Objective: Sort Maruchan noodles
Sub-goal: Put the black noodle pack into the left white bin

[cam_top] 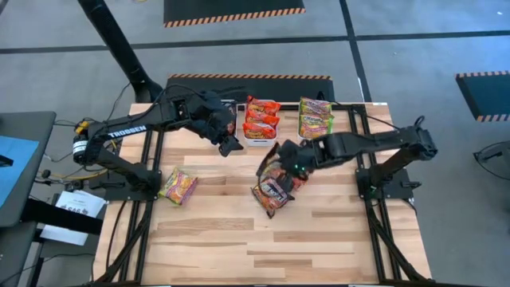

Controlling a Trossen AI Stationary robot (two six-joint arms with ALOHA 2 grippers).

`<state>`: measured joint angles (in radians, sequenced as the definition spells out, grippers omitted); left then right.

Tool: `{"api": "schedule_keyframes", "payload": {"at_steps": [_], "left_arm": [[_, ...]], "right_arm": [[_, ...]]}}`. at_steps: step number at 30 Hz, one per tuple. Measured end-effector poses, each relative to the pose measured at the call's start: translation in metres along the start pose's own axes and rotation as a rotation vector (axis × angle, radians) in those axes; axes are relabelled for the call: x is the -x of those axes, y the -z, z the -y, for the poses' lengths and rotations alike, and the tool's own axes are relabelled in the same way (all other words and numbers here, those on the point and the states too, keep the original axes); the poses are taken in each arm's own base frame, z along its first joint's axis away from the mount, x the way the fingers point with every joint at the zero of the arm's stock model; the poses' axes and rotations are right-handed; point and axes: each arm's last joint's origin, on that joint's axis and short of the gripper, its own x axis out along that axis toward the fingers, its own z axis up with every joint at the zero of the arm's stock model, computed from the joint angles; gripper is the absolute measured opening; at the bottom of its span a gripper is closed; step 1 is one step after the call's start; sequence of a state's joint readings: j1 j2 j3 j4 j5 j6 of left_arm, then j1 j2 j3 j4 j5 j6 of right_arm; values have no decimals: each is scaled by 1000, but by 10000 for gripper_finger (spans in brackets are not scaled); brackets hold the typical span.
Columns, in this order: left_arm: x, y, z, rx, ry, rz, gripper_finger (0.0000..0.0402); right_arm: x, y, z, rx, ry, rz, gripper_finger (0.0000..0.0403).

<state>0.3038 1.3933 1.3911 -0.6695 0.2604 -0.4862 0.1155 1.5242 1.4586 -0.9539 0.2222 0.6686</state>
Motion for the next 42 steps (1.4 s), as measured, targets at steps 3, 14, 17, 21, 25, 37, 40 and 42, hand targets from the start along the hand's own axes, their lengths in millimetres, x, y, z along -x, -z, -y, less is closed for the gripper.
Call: {"api": "schedule_keyframes", "payload": {"at_steps": [3, 14, 17, 21, 25, 37, 40, 42], "left_arm": [[0, -4, 3, 17, 13, 52, 197], [1, -16, 11, 38, 53, 198, 197], [2, -18, 12, 34, 64, 215, 197], [2, -18, 11, 37, 48, 221, 197], [1, -18, 10, 46, 11, 234, 197], [1, -17, 11, 43, 36, 219, 197], [1, -17, 11, 40, 55, 207, 197], [1, -17, 12, 39, 65, 201, 197]], "right_arm": [[2, -12, 8, 47, 0, 35, 1], [9, -47, 25, 175, -14, 191, 1], [9, -52, 28, 187, -15, 221, 1], [9, -56, 30, 199, -21, 240, 1], [9, -57, 29, 199, -29, 257, 1], [12, -66, 27, 204, -60, 346, 1], [12, -68, 26, 202, -66, 368, 1], [13, -69, 25, 200, -70, 379, 1]]}}
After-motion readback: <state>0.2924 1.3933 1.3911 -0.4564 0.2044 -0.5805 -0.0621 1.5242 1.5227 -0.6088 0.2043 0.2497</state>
